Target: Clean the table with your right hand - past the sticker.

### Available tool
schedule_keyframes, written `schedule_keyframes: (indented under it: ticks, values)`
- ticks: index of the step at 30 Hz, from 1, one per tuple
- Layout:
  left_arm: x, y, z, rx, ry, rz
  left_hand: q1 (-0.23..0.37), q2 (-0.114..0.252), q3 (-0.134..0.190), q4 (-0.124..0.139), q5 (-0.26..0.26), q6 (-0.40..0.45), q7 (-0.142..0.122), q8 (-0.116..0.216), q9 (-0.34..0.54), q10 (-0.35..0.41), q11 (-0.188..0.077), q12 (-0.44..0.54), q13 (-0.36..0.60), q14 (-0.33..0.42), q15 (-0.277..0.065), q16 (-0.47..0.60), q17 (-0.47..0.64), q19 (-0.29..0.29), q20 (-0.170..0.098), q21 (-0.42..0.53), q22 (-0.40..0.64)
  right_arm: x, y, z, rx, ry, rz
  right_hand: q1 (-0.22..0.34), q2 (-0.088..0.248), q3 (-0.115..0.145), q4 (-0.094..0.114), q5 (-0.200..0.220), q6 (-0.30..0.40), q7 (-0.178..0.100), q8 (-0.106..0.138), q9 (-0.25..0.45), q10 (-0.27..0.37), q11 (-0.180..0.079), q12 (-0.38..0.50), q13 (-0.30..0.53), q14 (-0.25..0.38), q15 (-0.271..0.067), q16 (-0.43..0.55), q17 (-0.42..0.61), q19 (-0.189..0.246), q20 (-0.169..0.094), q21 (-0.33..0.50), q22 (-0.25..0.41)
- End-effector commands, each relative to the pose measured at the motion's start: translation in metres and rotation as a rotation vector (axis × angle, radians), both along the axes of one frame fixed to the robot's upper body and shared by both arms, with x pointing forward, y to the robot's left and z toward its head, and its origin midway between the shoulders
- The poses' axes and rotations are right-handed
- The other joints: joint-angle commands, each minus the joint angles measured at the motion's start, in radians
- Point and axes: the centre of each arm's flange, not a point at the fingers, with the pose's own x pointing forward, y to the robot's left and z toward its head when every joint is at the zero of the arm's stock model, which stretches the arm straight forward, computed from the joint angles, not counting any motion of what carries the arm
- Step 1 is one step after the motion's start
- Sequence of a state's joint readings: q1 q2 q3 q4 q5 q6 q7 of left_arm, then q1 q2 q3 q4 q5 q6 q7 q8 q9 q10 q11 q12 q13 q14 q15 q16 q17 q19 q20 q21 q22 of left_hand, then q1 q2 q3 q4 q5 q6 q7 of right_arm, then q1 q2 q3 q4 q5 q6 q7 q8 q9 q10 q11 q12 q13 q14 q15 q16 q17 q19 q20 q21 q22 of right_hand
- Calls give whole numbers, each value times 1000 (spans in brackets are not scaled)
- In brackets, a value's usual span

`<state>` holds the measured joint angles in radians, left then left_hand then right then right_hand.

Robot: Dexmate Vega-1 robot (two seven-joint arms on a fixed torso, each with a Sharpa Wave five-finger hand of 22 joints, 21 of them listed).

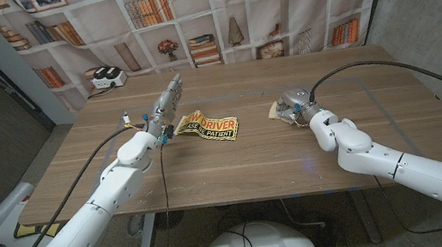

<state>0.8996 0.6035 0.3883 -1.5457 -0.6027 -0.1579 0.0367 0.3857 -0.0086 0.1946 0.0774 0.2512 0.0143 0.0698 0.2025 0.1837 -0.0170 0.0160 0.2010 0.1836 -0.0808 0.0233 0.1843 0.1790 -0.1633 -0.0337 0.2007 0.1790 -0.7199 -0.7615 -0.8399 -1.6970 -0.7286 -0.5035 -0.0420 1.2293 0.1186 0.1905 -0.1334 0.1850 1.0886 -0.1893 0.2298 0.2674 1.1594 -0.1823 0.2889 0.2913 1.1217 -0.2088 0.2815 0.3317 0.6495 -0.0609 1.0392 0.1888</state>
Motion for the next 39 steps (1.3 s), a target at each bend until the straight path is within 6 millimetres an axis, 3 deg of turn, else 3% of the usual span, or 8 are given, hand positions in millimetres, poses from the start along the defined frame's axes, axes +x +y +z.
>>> schedule_keyframes:
  ticks: [1,8,13,22,25,28,34,39]
  values:
    - [-1,0,1,7,-6,-9,4,2,-6,-2,-3,6,0,-6,3,-6,5,0,4,-4,0,2,2,-7,-22,-2,5,-53,17,-37,6,50,76,-1,8,-1,3,5,-2,3,5,4,3,-4,8,5,0,-32,2,6,1,-141,-2,2]
    - [0,0,-2,3,-4,-15,5,3,-8,-1,-3,6,0,-6,3,-5,4,0,4,-4,0,2,2,-5,-21,0,5,-49,28,-38,-12,77,119,-2,8,-1,4,5,-4,2,5,6,9,-4,11,6,7,-32,6,9,4,-142,2,4]
    - [0,-2,-1,11,4,-17,6,5,-14,0,-5,7,4,-6,3,1,3,2,4,26,8,12,3,63,-10,27,7,-31,27,-27,-38,34,102,-1,8,-1,4,5,-4,2,5,6,9,-5,12,7,8,-32,7,10,4,-142,2,4]
    - [-1,-2,3,26,-5,-36,8,6,-17,0,-5,1,9,-8,3,-9,11,-3,4,13,11,5,4,44,-4,18,8,3,5,-4,-51,-31,-5,0,7,-2,3,5,-2,1,5,5,7,-5,11,8,6,-32,6,11,5,-141,2,4]
    - [-2,0,3,27,-3,-37,9,7,-19,0,-6,-4,8,-9,3,-16,9,-5,4,5,11,2,4,32,17,13,8,12,-5,1,-73,-51,-61,0,7,-2,3,5,-1,0,5,4,6,-5,11,9,6,-32,6,12,6,-141,2,4]
    - [-4,4,2,19,-4,-29,9,7,-19,0,-6,-5,7,-10,3,-17,8,-5,4,2,11,1,4,31,19,13,8,20,-20,8,-68,-58,-109,0,7,-2,3,5,-1,0,5,4,6,-5,11,9,6,-32,6,12,6,-141,2,4]
    - [-4,8,1,14,-4,-26,11,9,-20,0,-6,-5,7,-9,3,-16,10,-4,4,0,9,0,4,27,9,11,8,24,-36,18,-33,-60,-151,-1,6,-2,4,5,0,-1,5,3,7,-5,12,11,6,-32,7,13,5,-141,2,4]
    - [-4,10,1,8,-6,-22,12,9,-21,0,-6,-4,7,-9,3,-16,9,-4,4,0,9,1,4,26,7,11,8,13,-35,18,7,-51,-127,0,6,-2,3,5,1,-1,5,2,8,-5,13,11,7,-32,7,14,5,-142,2,4]
